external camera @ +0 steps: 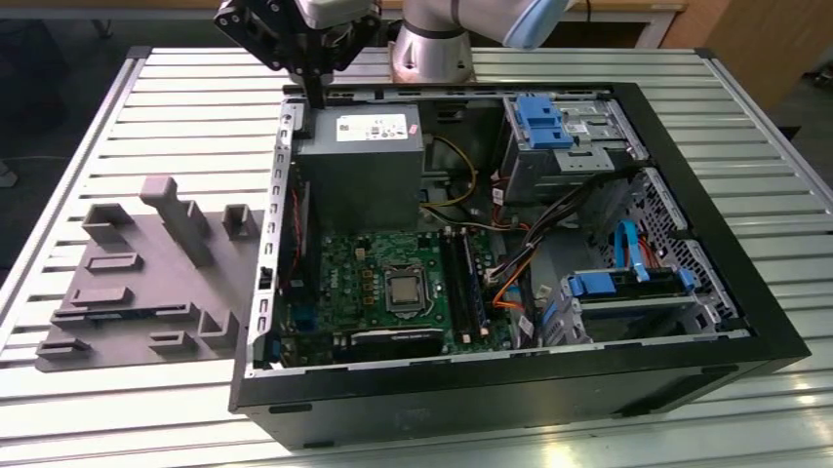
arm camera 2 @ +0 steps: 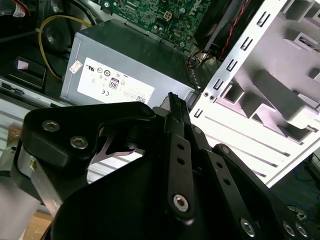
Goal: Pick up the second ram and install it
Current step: 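Reach for the second ram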
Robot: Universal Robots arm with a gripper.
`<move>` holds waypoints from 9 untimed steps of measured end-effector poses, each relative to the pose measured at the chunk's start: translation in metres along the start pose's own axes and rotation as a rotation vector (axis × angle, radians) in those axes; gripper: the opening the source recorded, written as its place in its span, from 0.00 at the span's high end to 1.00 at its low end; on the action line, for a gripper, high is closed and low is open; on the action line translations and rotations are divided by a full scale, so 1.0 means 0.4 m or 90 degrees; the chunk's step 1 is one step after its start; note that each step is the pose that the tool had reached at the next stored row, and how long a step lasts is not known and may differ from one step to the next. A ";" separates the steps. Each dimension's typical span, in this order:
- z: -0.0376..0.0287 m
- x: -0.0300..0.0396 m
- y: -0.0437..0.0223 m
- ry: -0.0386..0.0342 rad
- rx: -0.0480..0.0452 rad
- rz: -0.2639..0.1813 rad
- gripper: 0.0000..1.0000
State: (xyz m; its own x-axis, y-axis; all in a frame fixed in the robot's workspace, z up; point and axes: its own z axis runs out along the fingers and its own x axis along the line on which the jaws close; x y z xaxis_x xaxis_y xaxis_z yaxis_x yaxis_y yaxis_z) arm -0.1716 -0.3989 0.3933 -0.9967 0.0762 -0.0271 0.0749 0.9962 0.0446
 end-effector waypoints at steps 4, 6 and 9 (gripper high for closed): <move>0.000 0.005 0.000 0.0000 0.0000 0.000 0.89; 0.000 0.007 -0.001 0.0000 0.0000 0.000 0.89; 0.000 0.011 -0.001 -0.0001 0.0000 0.000 0.89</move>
State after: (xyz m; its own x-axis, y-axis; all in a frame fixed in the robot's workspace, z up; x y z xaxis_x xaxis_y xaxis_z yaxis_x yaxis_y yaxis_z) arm -0.1760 -0.3989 0.3933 -0.9967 0.0762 -0.0272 0.0750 0.9962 0.0445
